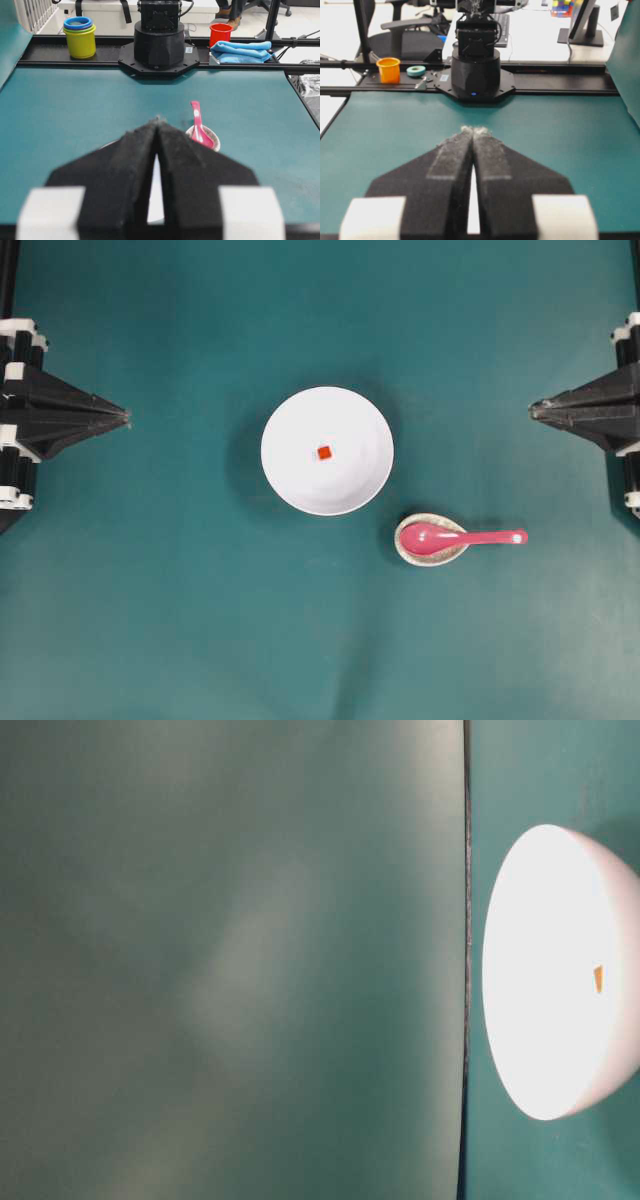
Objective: Grip the spoon and scoop the red block from the bowl with right arm.
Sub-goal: 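Move the right gripper toward the pink spoon handle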
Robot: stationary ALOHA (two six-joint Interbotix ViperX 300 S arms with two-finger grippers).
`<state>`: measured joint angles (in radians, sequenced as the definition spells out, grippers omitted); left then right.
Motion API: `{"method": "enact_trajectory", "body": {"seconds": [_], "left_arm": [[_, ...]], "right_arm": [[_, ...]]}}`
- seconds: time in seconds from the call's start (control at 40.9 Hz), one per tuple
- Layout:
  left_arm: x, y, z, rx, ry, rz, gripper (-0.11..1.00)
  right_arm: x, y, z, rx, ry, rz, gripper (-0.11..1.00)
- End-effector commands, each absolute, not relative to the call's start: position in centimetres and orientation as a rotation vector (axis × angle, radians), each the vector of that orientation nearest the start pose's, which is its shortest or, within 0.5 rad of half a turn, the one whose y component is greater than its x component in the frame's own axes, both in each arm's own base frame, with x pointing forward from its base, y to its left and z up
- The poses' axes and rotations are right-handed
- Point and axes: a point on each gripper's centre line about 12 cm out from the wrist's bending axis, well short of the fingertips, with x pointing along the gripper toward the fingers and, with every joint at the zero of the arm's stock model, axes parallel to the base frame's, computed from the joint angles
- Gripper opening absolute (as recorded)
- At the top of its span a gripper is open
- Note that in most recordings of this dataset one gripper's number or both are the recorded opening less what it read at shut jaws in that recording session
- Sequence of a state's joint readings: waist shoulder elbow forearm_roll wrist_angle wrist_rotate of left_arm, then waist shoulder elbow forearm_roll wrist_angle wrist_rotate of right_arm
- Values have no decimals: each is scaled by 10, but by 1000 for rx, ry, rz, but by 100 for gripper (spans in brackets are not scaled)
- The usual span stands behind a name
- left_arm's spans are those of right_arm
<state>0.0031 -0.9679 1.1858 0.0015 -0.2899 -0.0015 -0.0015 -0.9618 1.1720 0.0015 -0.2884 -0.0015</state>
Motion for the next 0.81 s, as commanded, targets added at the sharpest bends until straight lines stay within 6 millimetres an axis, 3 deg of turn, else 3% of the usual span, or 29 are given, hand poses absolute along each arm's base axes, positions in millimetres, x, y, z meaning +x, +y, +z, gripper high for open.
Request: {"method": "enact_trajectory", "body": {"seconds": [0.0,0.024,0.122,0.563,0.612,0.734,0.783], "left_arm": [[200,1,298,18,-51,2,0],[199,0,297,12,-20,0,0],[197,0,300,3,-9,1,0],[187,0,308,6,-25,2,0],[187,0,308,6,-21,2,0],[187,0,308,8,-20,2,0],[187,0,308,8,-20,2,0]], "right_arm": [[202,2,291,25,-64,11,0],[207,3,276,87,-2,10,0],[216,4,254,180,66,0,0],[232,50,173,244,224,115,1],[230,52,162,267,268,98,7],[221,59,140,295,350,84,39],[217,62,133,297,372,85,45]]}}
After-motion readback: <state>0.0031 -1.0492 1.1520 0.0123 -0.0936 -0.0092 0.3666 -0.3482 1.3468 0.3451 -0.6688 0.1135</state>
